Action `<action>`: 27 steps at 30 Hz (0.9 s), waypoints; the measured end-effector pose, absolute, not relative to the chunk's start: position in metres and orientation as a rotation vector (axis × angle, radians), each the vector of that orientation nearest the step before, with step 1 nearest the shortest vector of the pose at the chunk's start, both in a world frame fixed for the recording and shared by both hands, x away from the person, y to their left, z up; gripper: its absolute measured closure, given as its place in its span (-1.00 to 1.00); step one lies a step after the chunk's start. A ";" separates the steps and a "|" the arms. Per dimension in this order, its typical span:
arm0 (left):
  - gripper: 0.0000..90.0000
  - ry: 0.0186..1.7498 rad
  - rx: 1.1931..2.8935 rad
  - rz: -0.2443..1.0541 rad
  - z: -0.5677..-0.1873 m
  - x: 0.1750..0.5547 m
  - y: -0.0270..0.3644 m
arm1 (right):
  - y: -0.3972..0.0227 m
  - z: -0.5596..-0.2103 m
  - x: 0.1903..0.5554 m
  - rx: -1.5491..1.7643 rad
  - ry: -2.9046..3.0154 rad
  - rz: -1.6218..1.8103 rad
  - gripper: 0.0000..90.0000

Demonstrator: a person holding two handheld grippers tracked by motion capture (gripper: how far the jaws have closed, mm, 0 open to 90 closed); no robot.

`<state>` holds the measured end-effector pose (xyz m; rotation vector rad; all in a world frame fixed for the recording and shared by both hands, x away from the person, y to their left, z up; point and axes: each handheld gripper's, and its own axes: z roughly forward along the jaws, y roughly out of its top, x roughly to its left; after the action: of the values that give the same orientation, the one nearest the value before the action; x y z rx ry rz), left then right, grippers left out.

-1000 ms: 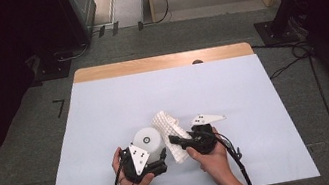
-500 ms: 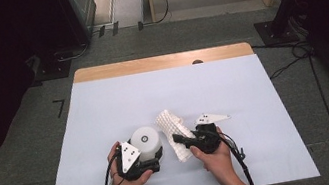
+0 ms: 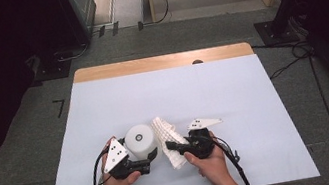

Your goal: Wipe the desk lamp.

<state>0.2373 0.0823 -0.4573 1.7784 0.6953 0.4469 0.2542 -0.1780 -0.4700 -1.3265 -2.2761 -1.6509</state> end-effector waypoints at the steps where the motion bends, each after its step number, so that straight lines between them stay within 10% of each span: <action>1: -0.81 0.691 1.783 0.449 -0.458 0.237 0.081 | -0.177 -0.469 0.253 -1.317 -2.276 -1.659 0.64; 18: -0.81 0.667 1.878 0.458 -0.466 0.236 0.066 | -0.192 -0.428 0.242 -1.241 -2.177 -1.857 0.64; 27: -0.81 0.651 1.846 0.456 -0.460 0.237 0.070 | -0.189 -0.459 0.254 -1.292 -2.176 -1.728 0.64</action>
<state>0.2366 0.0702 -0.4601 1.8458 0.6515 0.4561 0.2539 -0.1885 -0.4591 -1.2916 -2.1756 -1.7277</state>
